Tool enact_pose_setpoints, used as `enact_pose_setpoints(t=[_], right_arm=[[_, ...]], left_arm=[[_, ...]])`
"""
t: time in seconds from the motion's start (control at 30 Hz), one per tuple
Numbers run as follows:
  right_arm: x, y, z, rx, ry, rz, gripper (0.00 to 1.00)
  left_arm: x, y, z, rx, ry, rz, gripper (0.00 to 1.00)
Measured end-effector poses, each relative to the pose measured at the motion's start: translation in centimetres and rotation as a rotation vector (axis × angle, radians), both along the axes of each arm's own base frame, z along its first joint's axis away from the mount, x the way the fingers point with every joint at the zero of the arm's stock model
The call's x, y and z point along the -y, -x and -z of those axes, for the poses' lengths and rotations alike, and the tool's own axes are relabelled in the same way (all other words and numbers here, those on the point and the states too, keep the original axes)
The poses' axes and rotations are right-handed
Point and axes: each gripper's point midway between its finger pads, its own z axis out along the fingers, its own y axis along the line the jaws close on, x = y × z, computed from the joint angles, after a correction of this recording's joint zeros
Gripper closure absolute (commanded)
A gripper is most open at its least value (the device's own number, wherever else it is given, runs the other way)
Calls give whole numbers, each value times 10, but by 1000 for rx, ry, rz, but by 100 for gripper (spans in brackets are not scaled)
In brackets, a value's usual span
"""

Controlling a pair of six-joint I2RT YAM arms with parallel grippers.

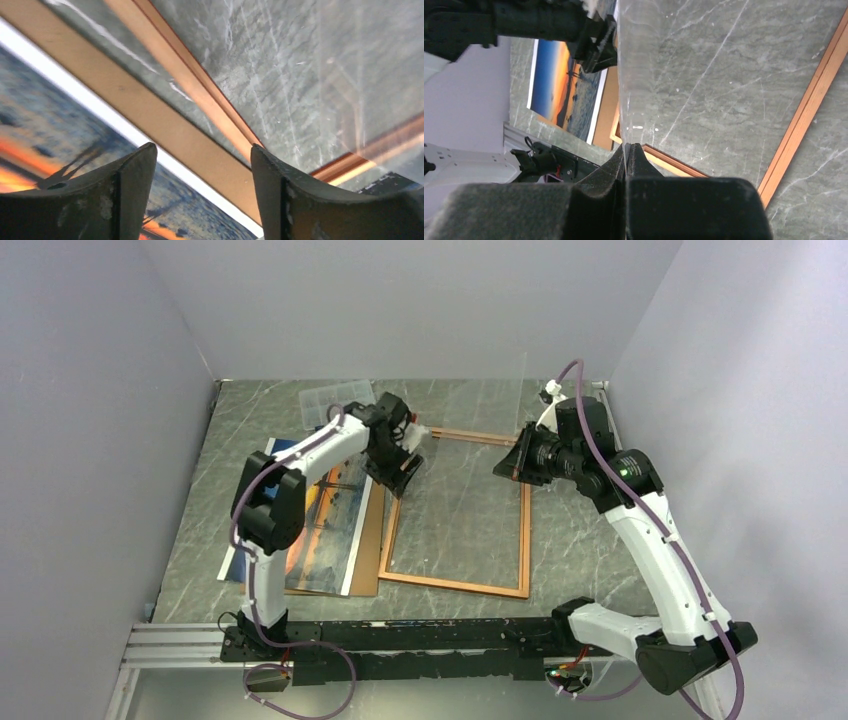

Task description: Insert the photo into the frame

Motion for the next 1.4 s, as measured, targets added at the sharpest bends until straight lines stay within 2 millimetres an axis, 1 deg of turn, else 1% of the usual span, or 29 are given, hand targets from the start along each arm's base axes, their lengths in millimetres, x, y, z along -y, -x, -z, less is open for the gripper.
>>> enact_pose_setpoints(t=[0.03,0.07,0.13,0.2,0.23,0.27,0.37,0.43,0.47,0.57,0.63,0.67,0.73,0.8,0.87,0.93,1.0,1.07,1.13,1.2,1.23,1.3,1.4], right_arm=[[-1,-2,-3,5,-2,1,100],[-1,-3,-4,7,-2,1,100],[-1,-6,-5,9,2,6,100],[-1,-9,-3,3,9,9,100],[-2,-11,-1,-3,11,9,100],[-3,-13,0,-9,13,10,100],[-6,-18,4,-25,14,7,100],[-8,-21,2,-26,9,2,100],[-10,-22,1,-24,5,-2,100],[-17,-28,-6,-7,-23,-16,100],[-24,-31,-8,-5,-40,-29,100],[-29,-32,-8,-8,-46,-39,100],[-48,-31,-11,-18,-62,-92,100],[-73,-29,-18,-25,-96,-168,100],[-92,-25,-23,-27,-136,-231,100],[-95,-21,-24,-41,-163,-254,100],[-87,-21,-21,-44,-196,-248,100],[-73,-24,-9,-54,-215,-219,100],[-61,-27,9,-78,-220,-189,100],[-50,-34,37,-118,-227,-153,100],[-46,-36,46,-135,-227,-138,100],[-35,-39,77,-202,-225,-97,100],[-23,-39,103,-276,-224,-56,100]], left_arm=[[-1,-3,-11,12,15,-6,12],[-2,-8,-24,27,39,-18,7],[-6,-21,-56,74,101,-60,6],[-14,-36,-87,134,148,-104,6],[-22,-42,-102,167,164,-130,6],[-29,-46,-113,191,172,-152,6],[-56,-48,-135,226,178,-220,6],[-74,-47,-144,227,180,-261,6],[-88,-47,-148,226,172,-291,6],[-132,-49,-153,242,136,-393,6],[-163,-43,-153,249,118,-465,6],[-174,-39,-154,253,110,-491,6],[-194,-29,-158,267,103,-538,6],[-206,-22,-166,291,107,-559,6],[-214,-17,-171,312,118,-571,6],[-220,-14,-171,317,126,-580,6],[-225,-12,-165,308,128,-585,6],[-227,-9,-155,286,127,-588,6],[-225,-6,-143,261,125,-581,6],[-225,-1,-132,233,120,-581,6],[-224,0,-129,224,119,-580,6],[-223,2,-124,213,121,-576,6],[-221,1,-120,212,130,-566,6]])
